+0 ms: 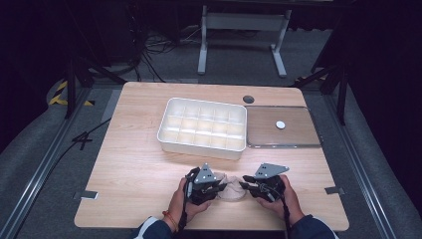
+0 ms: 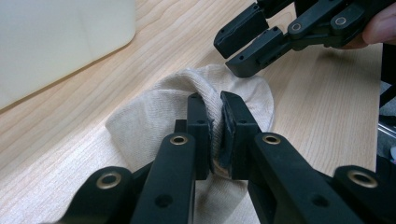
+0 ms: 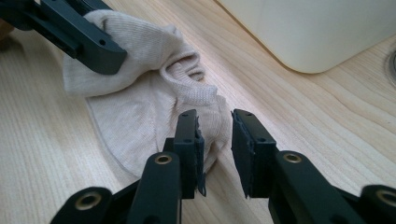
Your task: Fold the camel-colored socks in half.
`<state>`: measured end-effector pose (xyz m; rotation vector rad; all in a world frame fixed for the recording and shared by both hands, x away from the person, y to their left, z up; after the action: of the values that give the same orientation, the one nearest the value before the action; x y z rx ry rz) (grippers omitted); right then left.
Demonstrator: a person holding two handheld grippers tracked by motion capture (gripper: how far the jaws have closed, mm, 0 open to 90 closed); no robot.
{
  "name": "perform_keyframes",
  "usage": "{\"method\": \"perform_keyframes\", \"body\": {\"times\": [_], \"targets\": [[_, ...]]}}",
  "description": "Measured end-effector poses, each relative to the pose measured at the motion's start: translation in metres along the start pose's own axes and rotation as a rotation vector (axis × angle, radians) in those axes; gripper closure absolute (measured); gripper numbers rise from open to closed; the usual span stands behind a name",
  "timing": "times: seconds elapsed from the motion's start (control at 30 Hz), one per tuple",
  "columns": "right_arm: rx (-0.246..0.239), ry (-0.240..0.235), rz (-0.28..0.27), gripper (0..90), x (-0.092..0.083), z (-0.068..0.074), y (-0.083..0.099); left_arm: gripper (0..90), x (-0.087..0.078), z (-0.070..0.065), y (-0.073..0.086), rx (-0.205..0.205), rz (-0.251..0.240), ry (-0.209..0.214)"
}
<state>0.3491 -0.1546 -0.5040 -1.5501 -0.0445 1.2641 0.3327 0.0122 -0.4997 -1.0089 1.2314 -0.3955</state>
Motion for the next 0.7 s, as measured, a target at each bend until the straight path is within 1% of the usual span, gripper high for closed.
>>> {"method": "perform_keyframes", "body": {"times": [0.03, 0.13, 0.17, 0.27, 0.3, 0.43, 0.5, 0.53, 0.57, 0.63, 0.7], "targets": [[0.0, 0.0, 0.0, 72.7, 0.0, 0.0, 0.0, 82.7, 0.0, 0.0, 0.0, 0.0, 0.0, 0.0], [-0.017, 0.004, 0.045, 74.8, 0.008, 0.0, 0.005, 82.7, 0.0, 0.0, 0.0, 0.004, 0.002, 0.002], [-0.02, 0.001, 0.046, 75.3, 0.01, 0.0, 0.006, 83.1, 0.0, -0.001, -0.001, 0.005, 0.0, 0.003], [-0.01, -0.01, 0.047, 76.9, 0.011, -0.001, 0.005, 84.0, -0.001, -0.001, -0.003, 0.01, -0.011, -0.012], [-0.015, -0.009, 0.044, 77.2, 0.012, -0.001, 0.005, 84.1, 0.0, -0.002, -0.004, 0.014, -0.014, -0.001], [-0.035, 0.001, 0.045, 78.7, 0.012, 0.001, 0.005, 84.1, 0.002, -0.005, -0.007, 0.018, -0.016, 0.005], [-0.036, 0.001, 0.046, 79.0, 0.013, 0.002, 0.005, 84.1, 0.003, -0.007, -0.008, 0.029, -0.006, 0.005], [-0.032, -0.001, 0.041, 79.0, 0.013, 0.001, 0.005, 84.1, 0.005, -0.008, -0.01, 0.028, -0.012, 0.006], [-0.032, -0.002, 0.041, 79.0, 0.013, 0.001, 0.005, 84.1, 0.005, -0.009, -0.011, 0.032, -0.004, 0.004], [-0.03, -0.004, 0.04, 79.1, 0.013, 0.001, 0.004, 84.1, 0.008, -0.008, -0.011, 0.046, -0.005, 0.004], [-0.029, -0.002, 0.041, 79.2, 0.013, 0.001, 0.004, 84.0, 0.01, -0.007, -0.012, 0.025, -0.009, 0.01]]}}
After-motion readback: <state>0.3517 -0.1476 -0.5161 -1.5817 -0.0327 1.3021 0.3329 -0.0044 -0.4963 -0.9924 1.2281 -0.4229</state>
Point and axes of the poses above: each handheld gripper's, and its own axes: x roughly forward along the jaws, y roughly out of its underside, z roughly to its left, the point moved 6 cm from there along x, roughly forward along the jaws, and after that the axes turned 11 degrees about x, right-handed, at the moved point
